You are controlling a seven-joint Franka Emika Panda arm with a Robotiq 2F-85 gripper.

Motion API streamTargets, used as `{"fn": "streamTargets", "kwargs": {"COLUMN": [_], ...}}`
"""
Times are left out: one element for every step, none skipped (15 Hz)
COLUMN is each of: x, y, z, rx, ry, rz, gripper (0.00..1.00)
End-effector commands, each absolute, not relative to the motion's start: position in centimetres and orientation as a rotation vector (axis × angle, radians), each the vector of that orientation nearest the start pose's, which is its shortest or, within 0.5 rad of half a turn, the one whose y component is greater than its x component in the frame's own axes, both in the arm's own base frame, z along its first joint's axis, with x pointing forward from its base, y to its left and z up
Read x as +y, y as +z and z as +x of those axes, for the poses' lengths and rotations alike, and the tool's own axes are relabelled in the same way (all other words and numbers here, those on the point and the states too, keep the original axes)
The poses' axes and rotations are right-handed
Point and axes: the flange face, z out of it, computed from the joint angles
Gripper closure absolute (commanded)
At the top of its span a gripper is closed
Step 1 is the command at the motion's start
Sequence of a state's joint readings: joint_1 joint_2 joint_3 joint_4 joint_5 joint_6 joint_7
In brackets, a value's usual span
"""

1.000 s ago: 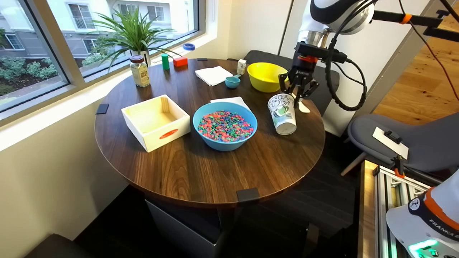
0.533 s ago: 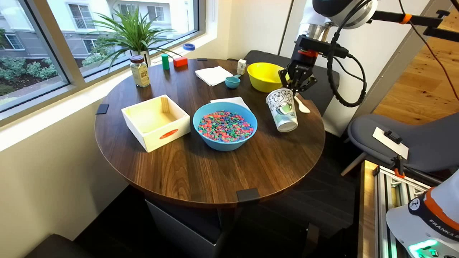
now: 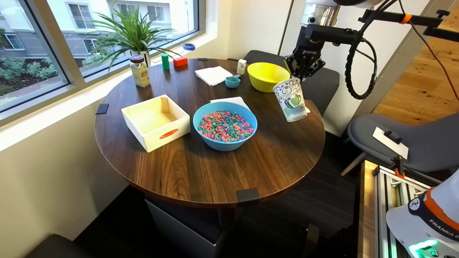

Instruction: Turn the coffee cup upright then put the white spoon on top of the cup.

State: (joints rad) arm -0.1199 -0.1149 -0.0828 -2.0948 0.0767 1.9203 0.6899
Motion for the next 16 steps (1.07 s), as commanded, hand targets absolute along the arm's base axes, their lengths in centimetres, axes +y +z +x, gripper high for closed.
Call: {"fn": "streamTargets", "kwargs": {"x": [-6.8, -6.0, -5.1, -4.3, -3.5, -2.7, -2.0, -1.5, -1.0, -0.7, -0.3, 0.1, 0.4, 0.5, 0.6, 0.7], "y": [48.2, 48.5, 48.7, 48.6, 48.4, 48.2, 48.0, 47.8, 47.8, 47.6, 47.6, 47.5, 47.5, 47.4, 47.2, 47.1], "z": [49.0, 48.9, 48.8, 48.8, 48.9, 48.9, 48.8, 48.8, 48.5, 48.4, 48.1, 47.8, 47.6, 47.4, 47.3, 47.1], "rx": [1.323, 1.301, 1.280, 1.258, 1.230, 1.204, 1.190, 1.183, 1.177, 1.176, 1.183, 1.183, 1.185, 1.194, 1.202, 1.207], "ry": [-0.094, -0.162, -0.241, -0.323, -0.410, -0.501, -0.580, -0.644, -0.710, -0.760, -0.785, -0.814, -0.838, -0.852, -0.860, -0.875], "rz": [-2.929, -2.974, -3.010, -3.041, -3.065, -3.082, -3.079, -3.076, -3.061, -3.046, -3.025, -3.013, -3.004, -2.995, -2.986, -2.978], "gripper": [0.98, 0.98, 0.98, 0.98, 0.98, 0.98, 0.98, 0.98, 0.98, 0.99, 0.99, 0.99, 0.99, 0.99, 0.99, 0.99]}}
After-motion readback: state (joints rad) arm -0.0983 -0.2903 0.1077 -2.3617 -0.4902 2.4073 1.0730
